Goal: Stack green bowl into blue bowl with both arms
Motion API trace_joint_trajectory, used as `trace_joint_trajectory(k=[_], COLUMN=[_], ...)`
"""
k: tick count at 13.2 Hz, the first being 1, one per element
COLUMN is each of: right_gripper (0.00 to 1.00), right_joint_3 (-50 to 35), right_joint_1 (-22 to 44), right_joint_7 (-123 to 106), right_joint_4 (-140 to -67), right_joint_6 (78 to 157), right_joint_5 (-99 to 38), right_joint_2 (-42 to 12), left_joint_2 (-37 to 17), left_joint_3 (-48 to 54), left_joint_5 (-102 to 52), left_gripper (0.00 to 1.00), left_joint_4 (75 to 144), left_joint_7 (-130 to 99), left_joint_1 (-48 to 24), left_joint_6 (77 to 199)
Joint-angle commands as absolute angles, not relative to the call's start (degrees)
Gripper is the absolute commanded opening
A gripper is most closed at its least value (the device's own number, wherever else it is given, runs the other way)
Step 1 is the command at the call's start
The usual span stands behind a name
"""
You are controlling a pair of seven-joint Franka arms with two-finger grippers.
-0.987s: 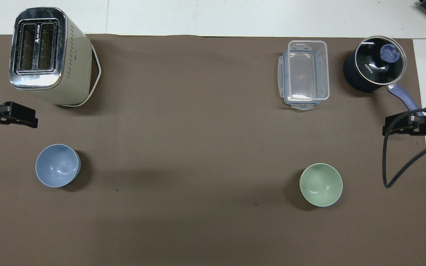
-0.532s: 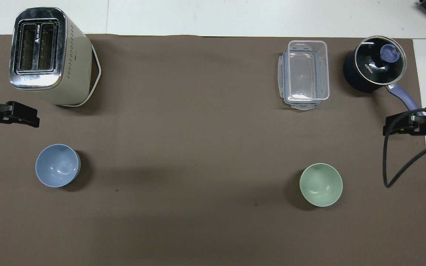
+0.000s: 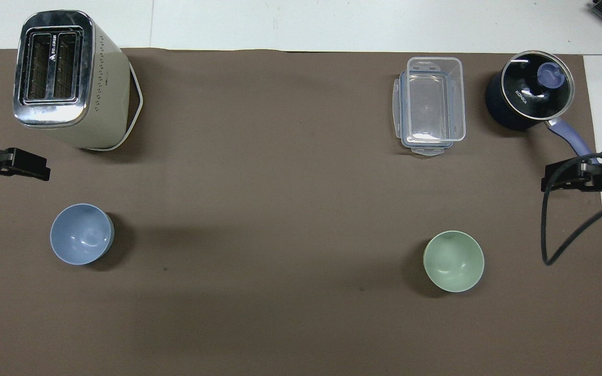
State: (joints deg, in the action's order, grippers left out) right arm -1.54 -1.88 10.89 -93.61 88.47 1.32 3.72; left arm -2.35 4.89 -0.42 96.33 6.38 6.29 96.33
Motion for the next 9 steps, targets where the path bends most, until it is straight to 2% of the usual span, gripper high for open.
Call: trace_joint_trajectory(k=[1,9], right_gripper=[1.00,1.00], right_joint_3=[-1.8,-1.8], right_joint_1=[-2.7,-2.8], right_joint_7=[9.8,9.8], right_joint_4=[-93.2,-93.1], right_joint_6=[88.4,88.5], right_joint_5=[0.4,0.4], right_joint_2=[3.4,3.4], left_joint_2=[-1.6,-1.7], left_joint_3=[5.4,5.4], left_joint_5=[-0.4,-0.7], left_gripper=[1.00,1.00], left_joint_4=[99.9,110.3], left_joint_7=[8.8,14.3], left_joint_1=[8.1,12.7], left_joint_6=[99.5,109.7])
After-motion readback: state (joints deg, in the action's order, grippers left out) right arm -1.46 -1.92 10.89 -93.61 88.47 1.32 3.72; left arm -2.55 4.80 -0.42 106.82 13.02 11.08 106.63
